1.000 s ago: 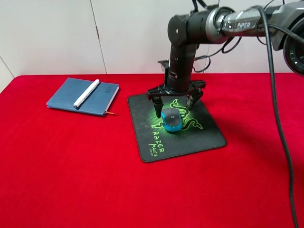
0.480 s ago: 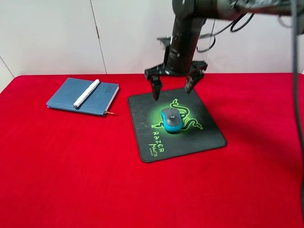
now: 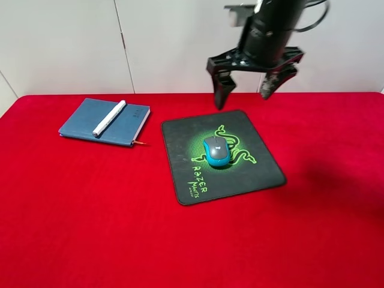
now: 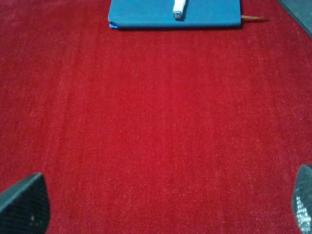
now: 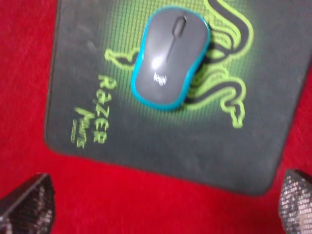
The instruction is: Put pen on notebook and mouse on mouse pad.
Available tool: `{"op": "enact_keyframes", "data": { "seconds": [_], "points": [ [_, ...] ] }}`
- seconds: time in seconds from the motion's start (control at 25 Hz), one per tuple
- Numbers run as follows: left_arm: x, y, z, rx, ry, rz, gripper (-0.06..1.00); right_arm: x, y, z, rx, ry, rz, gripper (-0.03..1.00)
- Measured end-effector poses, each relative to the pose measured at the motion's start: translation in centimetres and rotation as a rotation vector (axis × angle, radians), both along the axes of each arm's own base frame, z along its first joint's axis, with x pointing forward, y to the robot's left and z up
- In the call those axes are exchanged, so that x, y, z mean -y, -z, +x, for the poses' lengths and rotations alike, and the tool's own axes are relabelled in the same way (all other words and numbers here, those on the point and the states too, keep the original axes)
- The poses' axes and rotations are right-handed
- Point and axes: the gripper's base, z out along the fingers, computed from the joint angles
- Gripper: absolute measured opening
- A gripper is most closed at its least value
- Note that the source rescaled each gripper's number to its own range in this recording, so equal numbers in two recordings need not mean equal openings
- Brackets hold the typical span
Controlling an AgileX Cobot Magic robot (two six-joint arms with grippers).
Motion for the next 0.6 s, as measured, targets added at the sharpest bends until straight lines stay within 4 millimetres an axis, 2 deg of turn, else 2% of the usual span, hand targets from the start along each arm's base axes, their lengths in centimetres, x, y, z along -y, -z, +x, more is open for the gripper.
{"op": "enact_keyframes", "data": {
  "seconds": [0.32,0.6],
  "points": [
    [0.0,0.0,0.0,0.000,0.000,0.000,1.00,3.4,-3.7,-5.7,0.068,0.000,0.033,1.00],
    [0.0,0.0,0.0,0.000,0.000,0.000,1.00,6.8,-5.4,-11.4,0.126,-0.001,0.067,1.00]
  ]
}}
